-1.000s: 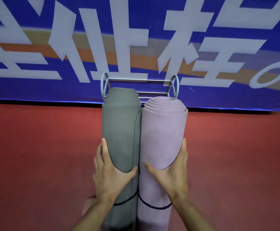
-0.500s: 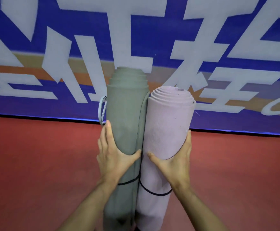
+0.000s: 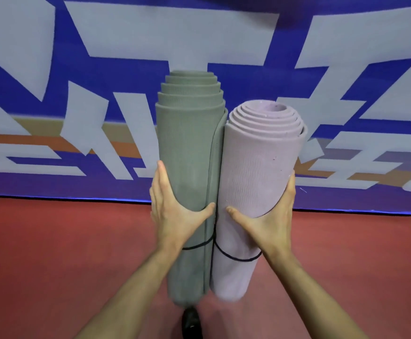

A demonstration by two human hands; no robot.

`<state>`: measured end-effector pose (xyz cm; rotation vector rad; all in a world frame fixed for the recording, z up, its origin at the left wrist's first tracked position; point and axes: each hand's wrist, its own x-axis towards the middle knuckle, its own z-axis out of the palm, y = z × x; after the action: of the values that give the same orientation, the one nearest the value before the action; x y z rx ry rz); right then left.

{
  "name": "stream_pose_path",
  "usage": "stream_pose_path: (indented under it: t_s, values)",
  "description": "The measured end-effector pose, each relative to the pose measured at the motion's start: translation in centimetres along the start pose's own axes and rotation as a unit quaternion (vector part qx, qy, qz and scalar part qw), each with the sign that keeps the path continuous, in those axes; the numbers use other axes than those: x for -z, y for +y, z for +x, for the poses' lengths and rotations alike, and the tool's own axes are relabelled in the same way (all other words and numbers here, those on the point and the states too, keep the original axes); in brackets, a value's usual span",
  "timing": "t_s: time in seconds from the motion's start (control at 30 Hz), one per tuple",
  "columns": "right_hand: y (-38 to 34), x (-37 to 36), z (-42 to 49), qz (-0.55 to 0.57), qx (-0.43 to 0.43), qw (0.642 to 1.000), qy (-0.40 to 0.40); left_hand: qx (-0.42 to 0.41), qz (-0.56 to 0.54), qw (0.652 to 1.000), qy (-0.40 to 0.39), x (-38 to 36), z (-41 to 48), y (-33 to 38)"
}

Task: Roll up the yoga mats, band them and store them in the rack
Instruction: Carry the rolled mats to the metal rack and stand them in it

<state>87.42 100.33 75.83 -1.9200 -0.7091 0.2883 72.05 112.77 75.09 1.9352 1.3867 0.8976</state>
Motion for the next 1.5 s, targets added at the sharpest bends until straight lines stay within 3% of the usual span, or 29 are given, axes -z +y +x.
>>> stream_pose_path:
  t_s: [0.27, 0.43, 0.83, 1.1, 1.37, 1.5]
  values:
    - [-2.7, -2.0, 6.1, 0.011, 0.027, 0.999, 0.039, -0.02, -0.003, 1.0, -0.015, 0.8, 7.1, 3.6]
    - [-3.0, -3.8, 9.4, 0.018, 0.06, 0.997, 0.043, -0.021, -0.012, 0.999, 0.038, -0.9, 9.6, 3.0]
    - [-3.1, -4.5, 16.0, 0.041, 0.063, 0.996, 0.045, -0.049, -0.021, 0.996, 0.065, -3.6, 14.8, 5.2]
    - [-1.3, -5.4, 18.0, 0.054, 0.067, 0.994, 0.061, -0.095, -0.071, 0.989, 0.093, -6.0, 16.6, 3.1]
    - [0.9, -8.9, 19.1, 0.088, 0.049, 0.991, 0.088, -0.114, -0.118, 0.984, 0.069, -7.1, 19.5, 0.2]
    - [1.8, -10.1, 18.2, 0.093, 0.055, 0.99, 0.094, -0.07, -0.121, 0.988, 0.062, -6.9, 18.7, -0.8]
